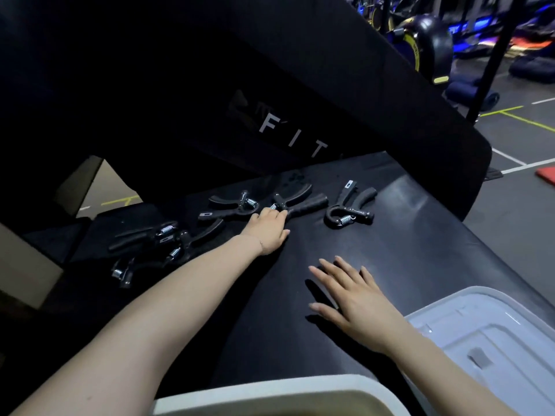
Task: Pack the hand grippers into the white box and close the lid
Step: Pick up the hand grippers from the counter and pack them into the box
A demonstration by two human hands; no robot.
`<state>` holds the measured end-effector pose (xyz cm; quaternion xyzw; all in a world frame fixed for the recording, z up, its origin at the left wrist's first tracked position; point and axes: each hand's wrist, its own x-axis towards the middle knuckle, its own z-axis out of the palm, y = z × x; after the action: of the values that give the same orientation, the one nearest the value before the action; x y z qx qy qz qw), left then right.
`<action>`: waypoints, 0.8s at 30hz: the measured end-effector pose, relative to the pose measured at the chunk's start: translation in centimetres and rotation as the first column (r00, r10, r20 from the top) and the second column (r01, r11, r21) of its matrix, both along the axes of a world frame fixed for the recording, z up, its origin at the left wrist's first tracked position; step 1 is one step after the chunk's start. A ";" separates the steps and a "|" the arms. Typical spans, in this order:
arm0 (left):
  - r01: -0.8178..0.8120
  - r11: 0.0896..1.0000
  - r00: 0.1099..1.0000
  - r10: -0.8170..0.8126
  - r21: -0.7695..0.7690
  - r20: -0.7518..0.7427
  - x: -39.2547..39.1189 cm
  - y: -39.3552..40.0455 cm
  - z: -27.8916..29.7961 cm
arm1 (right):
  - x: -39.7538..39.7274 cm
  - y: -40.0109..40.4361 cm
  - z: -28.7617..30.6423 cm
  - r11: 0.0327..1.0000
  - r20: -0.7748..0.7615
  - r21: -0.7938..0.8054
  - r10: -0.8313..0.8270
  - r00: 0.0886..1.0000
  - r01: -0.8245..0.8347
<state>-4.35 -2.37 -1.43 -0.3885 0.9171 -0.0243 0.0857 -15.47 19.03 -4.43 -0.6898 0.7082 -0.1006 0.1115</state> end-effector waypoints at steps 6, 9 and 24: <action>0.061 0.979 0.991 -0.083 -0.196 -0.104 -0.3 1.5 -1.1 | 0.4 0.5 0.6 1.000 0.129 0.009 -0.011 0.992 0.010; 0.116 0.977 0.985 -0.137 -0.180 -0.108 0.3 2.6 -0.8 | 0.4 0.6 1.5 1.000 0.155 0.002 -0.024 0.988 0.024; 0.351 0.486 0.600 0.540 0.800 -0.591 7.1 12.9 10.9 | 0.1 3.8 7.4 0.946 0.203 -0.303 -0.056 0.977 0.117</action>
<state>2.75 10.55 9.50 -0.3133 0.7035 0.6210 -0.1459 -15.41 22.85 2.96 -0.6538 0.6990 -0.2826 0.0639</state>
